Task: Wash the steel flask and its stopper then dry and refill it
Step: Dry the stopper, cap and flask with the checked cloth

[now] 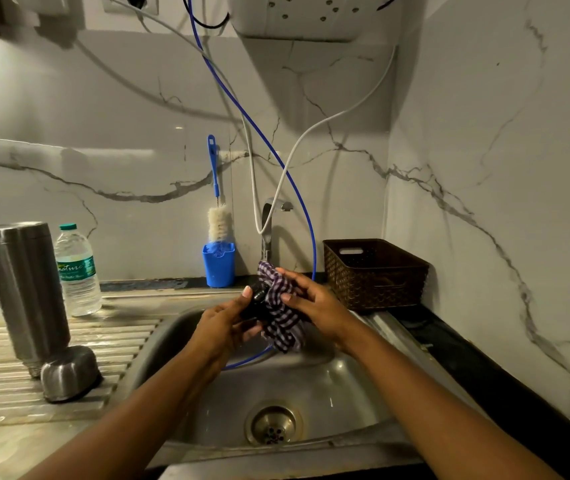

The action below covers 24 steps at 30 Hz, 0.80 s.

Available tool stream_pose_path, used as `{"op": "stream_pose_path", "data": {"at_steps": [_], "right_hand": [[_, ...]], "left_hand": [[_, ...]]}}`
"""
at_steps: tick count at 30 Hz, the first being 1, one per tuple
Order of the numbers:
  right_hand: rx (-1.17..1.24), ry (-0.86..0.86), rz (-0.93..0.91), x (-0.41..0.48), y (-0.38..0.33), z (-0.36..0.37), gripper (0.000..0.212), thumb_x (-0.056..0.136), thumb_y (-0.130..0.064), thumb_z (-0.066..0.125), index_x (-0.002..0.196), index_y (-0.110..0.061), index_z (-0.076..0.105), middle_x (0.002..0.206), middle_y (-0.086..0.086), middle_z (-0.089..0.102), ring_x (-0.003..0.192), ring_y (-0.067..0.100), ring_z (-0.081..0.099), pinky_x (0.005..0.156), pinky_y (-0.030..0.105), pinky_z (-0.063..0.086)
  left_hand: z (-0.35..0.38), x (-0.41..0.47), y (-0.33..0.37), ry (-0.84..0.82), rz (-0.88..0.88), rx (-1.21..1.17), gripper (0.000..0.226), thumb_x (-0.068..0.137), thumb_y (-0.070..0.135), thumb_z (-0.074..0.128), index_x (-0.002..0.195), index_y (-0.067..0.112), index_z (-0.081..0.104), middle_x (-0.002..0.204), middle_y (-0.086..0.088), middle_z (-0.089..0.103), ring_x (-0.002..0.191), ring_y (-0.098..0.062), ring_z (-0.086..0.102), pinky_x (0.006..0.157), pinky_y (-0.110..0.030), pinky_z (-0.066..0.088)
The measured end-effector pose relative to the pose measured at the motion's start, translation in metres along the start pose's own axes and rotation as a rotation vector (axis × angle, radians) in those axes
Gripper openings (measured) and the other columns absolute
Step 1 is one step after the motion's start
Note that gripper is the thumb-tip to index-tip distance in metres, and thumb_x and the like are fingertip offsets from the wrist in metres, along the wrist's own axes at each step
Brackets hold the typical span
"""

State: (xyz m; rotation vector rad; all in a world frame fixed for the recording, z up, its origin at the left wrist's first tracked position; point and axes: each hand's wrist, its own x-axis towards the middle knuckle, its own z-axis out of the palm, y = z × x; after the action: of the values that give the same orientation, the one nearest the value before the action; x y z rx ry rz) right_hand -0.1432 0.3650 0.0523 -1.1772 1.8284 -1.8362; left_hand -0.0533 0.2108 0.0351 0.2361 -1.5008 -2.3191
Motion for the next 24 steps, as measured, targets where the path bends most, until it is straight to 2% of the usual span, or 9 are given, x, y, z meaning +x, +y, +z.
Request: {"op": "stream_pose_path", "data": {"at_steps": [3, 6, 8, 10, 12, 17, 19, 21, 24], "right_hand": [[-0.051, 0.001, -0.006, -0.003, 0.004, -0.002, 0.048, 0.092, -0.026, 0.056, 0.138, -0.026, 0.043, 0.131, 0.004, 0.053, 0.115, 0.02, 0.056, 0.09, 0.034, 0.053], [-0.119, 0.068, -0.001, -0.002, 0.002, 0.0, 0.039, 0.091, -0.029, 0.056, 0.129, -0.023, 0.048, 0.123, 0.004, 0.056, 0.108, 0.02, 0.059, 0.085, 0.032, 0.055], [-0.193, 0.177, -0.019, 0.001, 0.0, 0.002, 0.029, 0.093, -0.031, 0.054, 0.12, -0.021, 0.052, 0.117, 0.005, 0.059, 0.103, 0.021, 0.06, 0.084, 0.03, 0.054], [-0.266, 0.276, -0.023, 0.004, 0.002, 0.005, 0.027, 0.094, -0.031, 0.052, 0.117, -0.018, 0.053, 0.113, 0.005, 0.061, 0.1, 0.018, 0.059, 0.081, 0.025, 0.051], [-0.327, 0.357, -0.064, 0.003, 0.004, 0.011, 0.029, 0.094, -0.032, 0.052, 0.117, -0.014, 0.054, 0.109, 0.006, 0.063, 0.094, 0.015, 0.059, 0.076, 0.02, 0.051], [-0.429, 0.396, -0.387, 0.001, 0.007, 0.015, 0.053, 0.081, -0.057, 0.046, 0.11, -0.014, 0.056, 0.095, -0.002, 0.066, 0.088, 0.01, 0.064, 0.076, 0.023, 0.053], [-0.385, 0.38, -0.386, 0.0, 0.007, 0.015, 0.045, 0.083, -0.053, 0.048, 0.109, -0.017, 0.055, 0.092, -0.01, 0.063, 0.086, 0.003, 0.063, 0.075, 0.017, 0.052], [-0.31, 0.372, -0.304, 0.003, 0.005, 0.013, 0.029, 0.089, -0.043, 0.055, 0.107, -0.021, 0.054, 0.089, -0.014, 0.061, 0.085, 0.001, 0.061, 0.071, 0.01, 0.048], [-0.258, 0.422, -0.195, 0.008, 0.006, 0.011, 0.02, 0.093, -0.03, 0.056, 0.109, -0.018, 0.056, 0.093, -0.01, 0.061, 0.091, 0.01, 0.06, 0.07, 0.007, 0.044]], "left_hand": [[0.002, -0.006, 0.004, -0.098, 0.021, 0.115, 0.026, 0.086, 0.026, 0.059, 0.103, 0.007, 0.064, 0.088, -0.006, 0.074, 0.085, -0.021, 0.071, 0.066, -0.025, 0.058], [0.003, -0.013, 0.004, -0.148, 0.235, 0.44, 0.024, 0.084, 0.02, 0.063, 0.108, 0.019, 0.064, 0.096, 0.002, 0.073, 0.096, -0.015, 0.068, 0.075, -0.021, 0.056], [0.006, -0.017, -0.003, -0.107, 0.4, 0.766, 0.035, 0.081, 0.02, 0.069, 0.112, 0.031, 0.056, 0.102, 0.015, 0.066, 0.097, -0.003, 0.063, 0.081, -0.014, 0.052], [0.01, -0.019, -0.011, -0.039, 0.538, 0.9, 0.044, 0.079, 0.023, 0.072, 0.118, 0.033, 0.052, 0.103, 0.022, 0.059, 0.095, 0.005, 0.059, 0.079, -0.008, 0.049], [0.011, -0.02, -0.013, -0.058, 0.5, 0.747, 0.035, 0.081, 0.023, 0.069, 0.113, 0.026, 0.059, 0.102, 0.012, 0.067, 0.095, -0.003, 0.065, 0.077, -0.012, 0.052], [0.017, -0.02, -0.004, -0.137, 0.011, 0.135, 0.031, 0.081, 0.027, 0.061, 0.101, 0.004, 0.064, 0.098, -0.014, 0.073, 0.086, -0.022, 0.071, 0.064, -0.024, 0.057], [0.018, -0.02, -0.002, -0.143, -0.021, 0.105, 0.025, 0.087, 0.024, 0.059, 0.1, 0.003, 0.064, 0.095, -0.015, 0.073, 0.082, -0.021, 0.072, 0.06, -0.024, 0.057], [0.018, -0.019, -0.003, -0.147, 0.074, 0.208, 0.026, 0.086, 0.021, 0.059, 0.103, 0.002, 0.064, 0.096, -0.014, 0.073, 0.084, -0.019, 0.072, 0.062, -0.022, 0.056], [0.015, -0.019, -0.006, -0.126, 0.221, 0.391, 0.024, 0.085, 0.018, 0.062, 0.106, 0.005, 0.065, 0.096, -0.009, 0.073, 0.088, -0.018, 0.071, 0.069, -0.021, 0.056]]}}
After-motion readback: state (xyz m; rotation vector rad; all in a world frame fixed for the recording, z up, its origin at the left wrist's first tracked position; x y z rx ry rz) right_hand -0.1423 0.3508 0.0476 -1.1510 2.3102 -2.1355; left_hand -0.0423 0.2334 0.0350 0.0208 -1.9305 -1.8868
